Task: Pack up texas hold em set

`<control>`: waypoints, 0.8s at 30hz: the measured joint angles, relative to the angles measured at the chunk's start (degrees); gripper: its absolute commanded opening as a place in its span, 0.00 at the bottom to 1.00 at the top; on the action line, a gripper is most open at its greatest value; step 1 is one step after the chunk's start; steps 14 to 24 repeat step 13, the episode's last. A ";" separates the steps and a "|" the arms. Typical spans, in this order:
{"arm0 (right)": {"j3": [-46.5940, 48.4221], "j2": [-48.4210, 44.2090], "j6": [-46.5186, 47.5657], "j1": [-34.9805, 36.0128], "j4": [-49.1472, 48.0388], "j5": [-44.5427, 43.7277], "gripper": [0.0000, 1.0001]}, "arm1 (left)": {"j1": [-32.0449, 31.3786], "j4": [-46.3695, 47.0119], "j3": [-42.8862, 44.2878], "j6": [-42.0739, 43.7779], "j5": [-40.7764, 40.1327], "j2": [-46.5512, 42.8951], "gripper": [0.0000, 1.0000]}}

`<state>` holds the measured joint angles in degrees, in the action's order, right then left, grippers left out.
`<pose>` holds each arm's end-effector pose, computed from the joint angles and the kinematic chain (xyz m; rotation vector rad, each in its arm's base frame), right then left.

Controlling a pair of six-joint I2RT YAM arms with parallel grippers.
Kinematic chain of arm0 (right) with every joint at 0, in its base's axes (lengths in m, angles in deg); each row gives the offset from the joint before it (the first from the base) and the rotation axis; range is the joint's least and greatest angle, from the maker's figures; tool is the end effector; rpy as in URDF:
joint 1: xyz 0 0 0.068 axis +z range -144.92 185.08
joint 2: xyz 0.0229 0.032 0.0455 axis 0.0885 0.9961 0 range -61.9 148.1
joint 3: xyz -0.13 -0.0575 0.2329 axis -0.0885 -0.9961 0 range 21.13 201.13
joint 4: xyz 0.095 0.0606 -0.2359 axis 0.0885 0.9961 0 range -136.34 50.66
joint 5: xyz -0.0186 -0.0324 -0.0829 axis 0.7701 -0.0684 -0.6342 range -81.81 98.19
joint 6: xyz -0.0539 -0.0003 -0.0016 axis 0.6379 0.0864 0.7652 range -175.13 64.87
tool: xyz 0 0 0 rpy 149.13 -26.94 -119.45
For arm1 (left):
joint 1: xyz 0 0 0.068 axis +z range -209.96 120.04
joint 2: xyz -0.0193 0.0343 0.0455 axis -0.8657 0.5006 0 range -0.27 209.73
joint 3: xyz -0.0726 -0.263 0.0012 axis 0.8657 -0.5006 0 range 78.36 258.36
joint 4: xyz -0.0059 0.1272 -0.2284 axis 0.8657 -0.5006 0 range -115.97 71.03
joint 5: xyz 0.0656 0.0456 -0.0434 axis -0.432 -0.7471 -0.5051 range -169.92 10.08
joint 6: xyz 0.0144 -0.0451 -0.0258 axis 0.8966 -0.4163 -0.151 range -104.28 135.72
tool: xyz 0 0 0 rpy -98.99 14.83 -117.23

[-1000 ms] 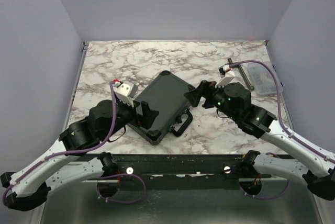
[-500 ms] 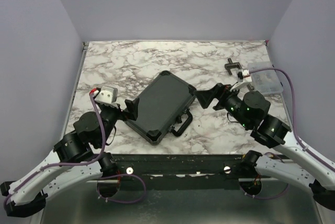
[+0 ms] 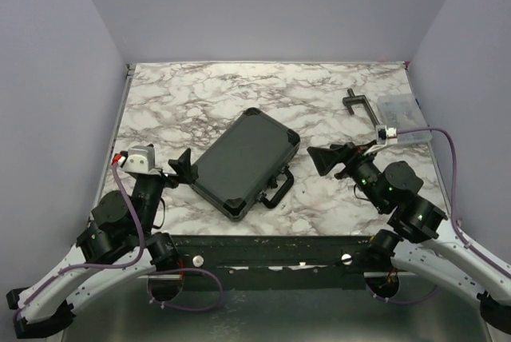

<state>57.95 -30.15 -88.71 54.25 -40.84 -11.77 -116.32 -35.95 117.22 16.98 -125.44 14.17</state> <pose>0.1018 0.0992 0.3330 0.0606 1.6425 0.8486 0.0547 -0.0366 0.3481 0.0845 1.4810 -0.2073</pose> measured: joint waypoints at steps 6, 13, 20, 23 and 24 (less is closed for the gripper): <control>0.15 2.25 -0.87 0.00 0.50 -0.72 1.00 | 0.00 1.09 -0.22 1.38 -0.83 -0.44 0.97; 0.35 6.29 -1.07 0.00 0.68 -0.90 1.00 | 0.00 1.16 -0.37 2.08 -1.07 0.20 0.97; 0.35 6.29 -1.07 0.00 0.68 -0.90 1.00 | 0.00 1.16 -0.37 2.08 -1.07 0.20 0.97; 0.35 6.29 -1.07 0.00 0.68 -0.90 1.00 | 0.00 1.16 -0.37 2.08 -1.07 0.20 0.97; 0.35 6.29 -1.07 0.00 0.68 -0.90 1.00 | 0.00 1.16 -0.37 2.08 -1.07 0.20 0.97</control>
